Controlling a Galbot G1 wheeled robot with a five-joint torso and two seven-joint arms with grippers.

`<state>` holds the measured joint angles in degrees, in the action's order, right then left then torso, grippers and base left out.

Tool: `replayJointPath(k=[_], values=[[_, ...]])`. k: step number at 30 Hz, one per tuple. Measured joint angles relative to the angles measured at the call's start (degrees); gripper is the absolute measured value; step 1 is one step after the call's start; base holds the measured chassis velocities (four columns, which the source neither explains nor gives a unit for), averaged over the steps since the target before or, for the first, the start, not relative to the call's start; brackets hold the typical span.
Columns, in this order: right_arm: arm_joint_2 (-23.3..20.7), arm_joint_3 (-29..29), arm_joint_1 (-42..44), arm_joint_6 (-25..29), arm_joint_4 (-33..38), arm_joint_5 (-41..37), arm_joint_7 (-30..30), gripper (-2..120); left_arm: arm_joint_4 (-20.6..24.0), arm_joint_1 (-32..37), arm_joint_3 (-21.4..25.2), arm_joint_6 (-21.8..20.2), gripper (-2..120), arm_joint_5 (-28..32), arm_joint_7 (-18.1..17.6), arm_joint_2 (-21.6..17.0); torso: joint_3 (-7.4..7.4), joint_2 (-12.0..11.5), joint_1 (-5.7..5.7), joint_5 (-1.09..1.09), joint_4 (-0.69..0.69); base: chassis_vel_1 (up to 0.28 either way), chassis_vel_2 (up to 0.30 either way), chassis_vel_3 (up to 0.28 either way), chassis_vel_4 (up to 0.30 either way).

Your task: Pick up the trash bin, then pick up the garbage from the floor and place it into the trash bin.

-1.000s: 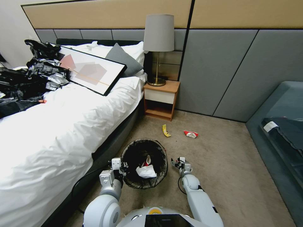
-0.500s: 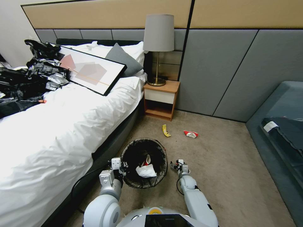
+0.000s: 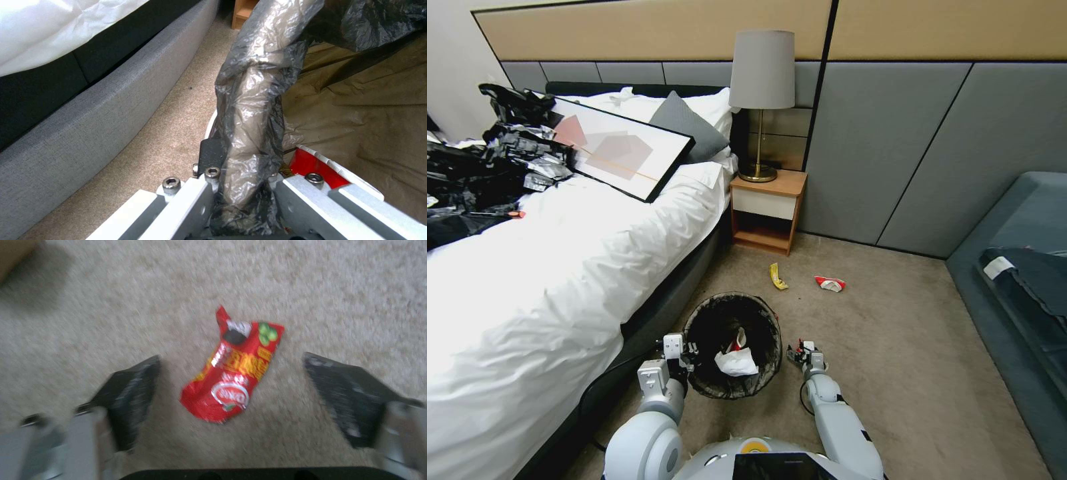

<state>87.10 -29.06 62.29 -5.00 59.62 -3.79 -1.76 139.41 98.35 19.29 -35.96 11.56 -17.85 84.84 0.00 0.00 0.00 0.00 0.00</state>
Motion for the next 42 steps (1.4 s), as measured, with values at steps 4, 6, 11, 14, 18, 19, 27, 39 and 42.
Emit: replayJointPath(k=[4,6,11,14,18,19,27,39,42], values=[[0.0,0.0,-0.4,0.6,-0.9,0.1,0.3,59,-0.1,0.1,-0.1,0.1,0,-0.1,0.0,0.0,-0.01,0.0,-0.01,0.01,0.01,0.000,0.000,0.000,0.000],[0.0,-0.1,-0.8,1.2,-1.9,0.3,0.4,48,-0.2,0.1,-0.2,0.2,0,-0.3,-0.1,0.0,-0.01,0.0,-0.01,0.01,0.02,0.000,0.000,0.000,0.000],[0.2,-0.4,-1.7,2.1,-3.6,0.6,0.6,31,-0.5,0.2,-0.5,0.4,0,-0.7,-0.1,0.0,-0.01,0.0,-0.01,0.02,0.03,0.000,0.000,0.000,0.000],[0.2,-0.5,-2.1,2.8,-4.5,0.8,0.8,21,-0.5,0.3,-0.5,0.4,0,-0.8,-0.1,0.0,-0.02,0.0,-0.01,0.03,0.04,0.000,0.000,0.000,0.000],[0.0,-1.1,-2.4,3.4,-5.3,0.9,0.9,8,-0.5,0.3,-0.3,0.4,0,-0.8,-0.1,0.0,-0.01,0.0,-0.01,-0.02,0.03,0.000,0.000,0.000,0.000],[-0.1,-1.1,-2.4,3.6,-5.4,0.9,1.0,3,-0.5,0.3,-0.3,0.4,0,-0.8,-0.1,0.0,-0.01,0.0,-0.01,-0.01,0.02,0.000,0.000,0.000,0.000],[-0.7,-1.3,-2.2,4.6,-5.6,0.9,1.3,0,-0.5,0.3,-0.4,0.4,0,-0.8,-0.1,0.0,-0.01,0.0,-0.01,0.03,0.04,0.000,0.000,0.000,0.000],[-1.2,-1.7,-1.7,6.1,-5.1,1.1,0.7,0,-0.4,0.3,-0.3,0.4,0,-0.8,-0.1,0.0,0.01,0.0,0.00,0.00,-0.01,0.000,0.000,0.000,0.000],[-1.6,-1.7,-0.4,7.2,-2.5,1.1,0.4,0,-0.4,0.3,-0.3,0.4,0,-0.8,-0.1,0.0,0.02,0.0,0.01,-0.01,-0.07,0.000,0.000,0.000,0.000]])
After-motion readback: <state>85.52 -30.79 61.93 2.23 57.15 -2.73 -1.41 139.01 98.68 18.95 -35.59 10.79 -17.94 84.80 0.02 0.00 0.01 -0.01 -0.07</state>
